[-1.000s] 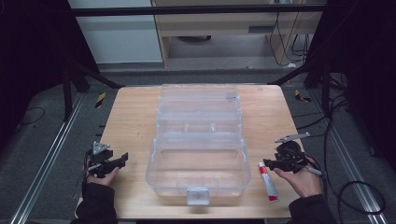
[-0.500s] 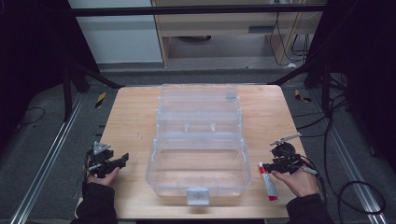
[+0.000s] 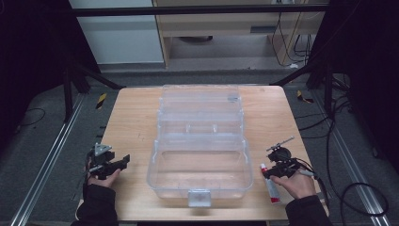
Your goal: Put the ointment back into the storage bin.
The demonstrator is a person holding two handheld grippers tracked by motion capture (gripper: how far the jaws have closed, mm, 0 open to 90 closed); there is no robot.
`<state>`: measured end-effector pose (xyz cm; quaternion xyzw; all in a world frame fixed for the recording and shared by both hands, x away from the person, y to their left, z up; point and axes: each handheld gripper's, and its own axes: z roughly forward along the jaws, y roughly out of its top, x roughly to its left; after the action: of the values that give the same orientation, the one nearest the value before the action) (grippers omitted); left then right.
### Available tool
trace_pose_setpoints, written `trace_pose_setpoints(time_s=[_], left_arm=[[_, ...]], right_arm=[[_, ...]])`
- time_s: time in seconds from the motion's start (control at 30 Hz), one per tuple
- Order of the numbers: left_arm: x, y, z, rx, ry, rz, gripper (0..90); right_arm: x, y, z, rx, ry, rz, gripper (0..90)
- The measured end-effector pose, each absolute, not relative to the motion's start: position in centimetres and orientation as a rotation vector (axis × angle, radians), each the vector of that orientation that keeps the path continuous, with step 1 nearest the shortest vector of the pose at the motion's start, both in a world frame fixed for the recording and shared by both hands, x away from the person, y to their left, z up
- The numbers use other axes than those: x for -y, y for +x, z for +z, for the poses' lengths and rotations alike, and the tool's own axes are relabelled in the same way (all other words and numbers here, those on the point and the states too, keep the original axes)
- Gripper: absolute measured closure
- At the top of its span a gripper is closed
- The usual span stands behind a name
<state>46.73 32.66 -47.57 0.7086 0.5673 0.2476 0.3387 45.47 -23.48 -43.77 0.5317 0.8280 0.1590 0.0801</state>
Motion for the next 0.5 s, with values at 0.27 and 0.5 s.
trace_pose_setpoints(time_s=[0.27, 0.5], left_arm=[[-32.7, 46.7, -47.6, -1.477, 1.847, 0.644, 33.2], [-32.6, 46.7, -47.6, -1.475, 1.852, 0.643, 33.2]], right_arm=[[23.3, 45.8, -44.4, -2.502, 1.614, 0.45, 56.1], [23.6, 46.0, -45.2, -2.514, 1.63, 0.404, 58.5]])
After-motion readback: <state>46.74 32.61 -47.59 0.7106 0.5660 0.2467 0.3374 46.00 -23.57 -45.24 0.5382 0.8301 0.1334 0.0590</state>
